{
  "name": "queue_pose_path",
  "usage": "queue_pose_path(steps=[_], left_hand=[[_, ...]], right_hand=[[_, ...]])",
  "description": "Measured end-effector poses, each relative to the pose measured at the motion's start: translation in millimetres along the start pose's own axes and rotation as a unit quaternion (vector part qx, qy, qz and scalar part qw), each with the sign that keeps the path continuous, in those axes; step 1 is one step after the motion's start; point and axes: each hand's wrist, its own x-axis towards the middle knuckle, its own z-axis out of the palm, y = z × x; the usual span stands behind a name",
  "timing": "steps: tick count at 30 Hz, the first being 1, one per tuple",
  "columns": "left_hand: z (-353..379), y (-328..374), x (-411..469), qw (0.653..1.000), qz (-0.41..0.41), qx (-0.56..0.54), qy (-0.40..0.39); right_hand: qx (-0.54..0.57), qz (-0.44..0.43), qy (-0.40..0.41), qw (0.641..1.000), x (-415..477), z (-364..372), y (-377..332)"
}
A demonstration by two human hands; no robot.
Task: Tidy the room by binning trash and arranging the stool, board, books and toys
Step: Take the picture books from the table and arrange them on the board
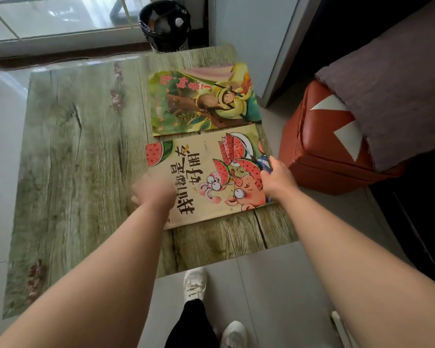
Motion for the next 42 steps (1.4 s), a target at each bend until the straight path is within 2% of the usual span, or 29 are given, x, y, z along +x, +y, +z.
queue_pose_path(steps=[11,16,23,34,36,39,42], left_hand=[[0.5,37.5,6.0,0.997,-0.062,0.002,-0.037],[-10.0,71.1,41.5,1.000,0.010,0.006,-0.012],[-7.5,97.2,75.9,0.998,0.064,0.007,-0.020],[-8.9,99.9,78.0,0.997,0.070,-0.013,-0.011],[-10.3,96.3,74.4,0.998,0.068,-0.005,-0.016],[-14.1,86.3,64.3,1.000,0.023,0.008,-0.015],[-13.2,77.0,55.5,0.999,-0.016,0.019,-0.027]], right_hand=[[0.004,0.093,0.041,0.995,17.0,-13.7,-12.7],[-0.007,0.059,0.040,0.997,54.8,-22.7,-45.7],[0.003,0.024,0.025,0.999,100.3,-16.9,-77.4],[-0.018,-0.007,-0.023,1.000,119.5,-9.6,-91.5],[0.006,0.010,-0.001,1.000,111.0,-11.6,-86.1],[-0.010,0.076,0.047,0.996,91.7,-15.7,-73.1],[-0.027,0.116,0.047,0.992,75.5,-15.0,-59.6]])
